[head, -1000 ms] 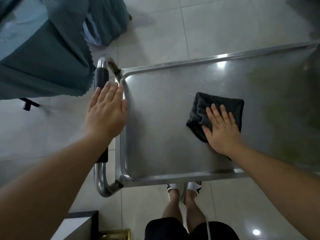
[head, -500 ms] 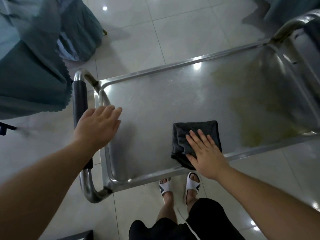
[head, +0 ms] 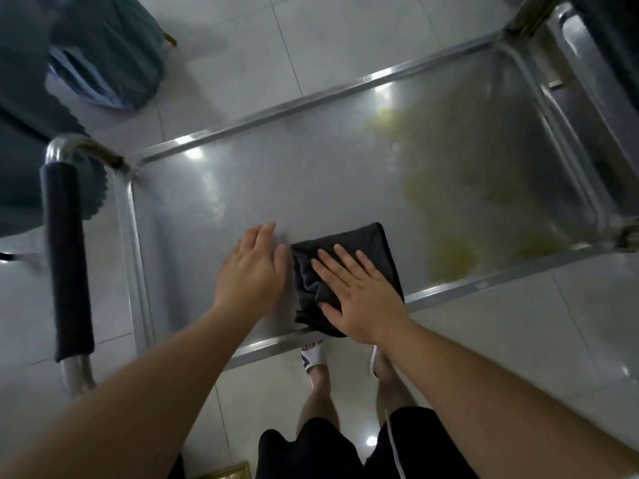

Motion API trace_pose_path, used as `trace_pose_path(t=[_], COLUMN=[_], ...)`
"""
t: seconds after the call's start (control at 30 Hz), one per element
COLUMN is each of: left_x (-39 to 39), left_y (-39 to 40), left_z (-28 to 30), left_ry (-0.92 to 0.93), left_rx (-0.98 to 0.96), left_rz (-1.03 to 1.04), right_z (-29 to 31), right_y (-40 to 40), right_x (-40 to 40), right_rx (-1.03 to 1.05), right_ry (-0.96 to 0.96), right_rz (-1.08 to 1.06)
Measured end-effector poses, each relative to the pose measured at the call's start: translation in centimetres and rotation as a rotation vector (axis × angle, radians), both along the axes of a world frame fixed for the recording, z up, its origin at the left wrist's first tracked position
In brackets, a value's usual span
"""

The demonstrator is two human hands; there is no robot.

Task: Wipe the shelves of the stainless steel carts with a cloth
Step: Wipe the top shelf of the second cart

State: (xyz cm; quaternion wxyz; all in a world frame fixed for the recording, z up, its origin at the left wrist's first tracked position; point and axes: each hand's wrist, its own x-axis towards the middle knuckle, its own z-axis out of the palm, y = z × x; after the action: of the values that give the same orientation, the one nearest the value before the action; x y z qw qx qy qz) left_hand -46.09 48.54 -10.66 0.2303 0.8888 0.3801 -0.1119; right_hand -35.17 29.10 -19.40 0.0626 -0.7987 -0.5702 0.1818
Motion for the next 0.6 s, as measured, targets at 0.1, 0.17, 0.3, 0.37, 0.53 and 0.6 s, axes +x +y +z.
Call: trace_pose_path(t=[0.1,0.17,0.3,0.37,0.53,0.6], left_x=[2.7,4.3,7.0,8.0,9.8,10.3], left_y=[-1.7,-2.4,-3.8,-4.4,-5.5,-5.6], left_z=[-0.7,-1.3,-2.1,-2.6,-3.9,-4.6], left_ry=[-0.057,-0.076,-0.092,-0.097,-0.093,-0.080], left_rx=[-0.035,-0.047,-0.039,-0.029,0.041,0.073], left_rz=[0.052,0.081,0.169,0.212,0.247,0.249], right_z=[0.0,-0.1,0.2,0.4,0.9,1.0], right_y=[-2.5,-4.4,-8.8,-11.0,-16.1,-17.7], right_x=[3.7,6.8,13.5,16.7,23.3,25.5], right_rx=[-0.007,-0.033,-0.075,-0.081,-0.099,-0.094], right_ry=[0.009,0.005,-0.033,-0.051,-0.105,-0.131], right_rz=[0.063,0.092,0.110,0.103,0.039,-0.004])
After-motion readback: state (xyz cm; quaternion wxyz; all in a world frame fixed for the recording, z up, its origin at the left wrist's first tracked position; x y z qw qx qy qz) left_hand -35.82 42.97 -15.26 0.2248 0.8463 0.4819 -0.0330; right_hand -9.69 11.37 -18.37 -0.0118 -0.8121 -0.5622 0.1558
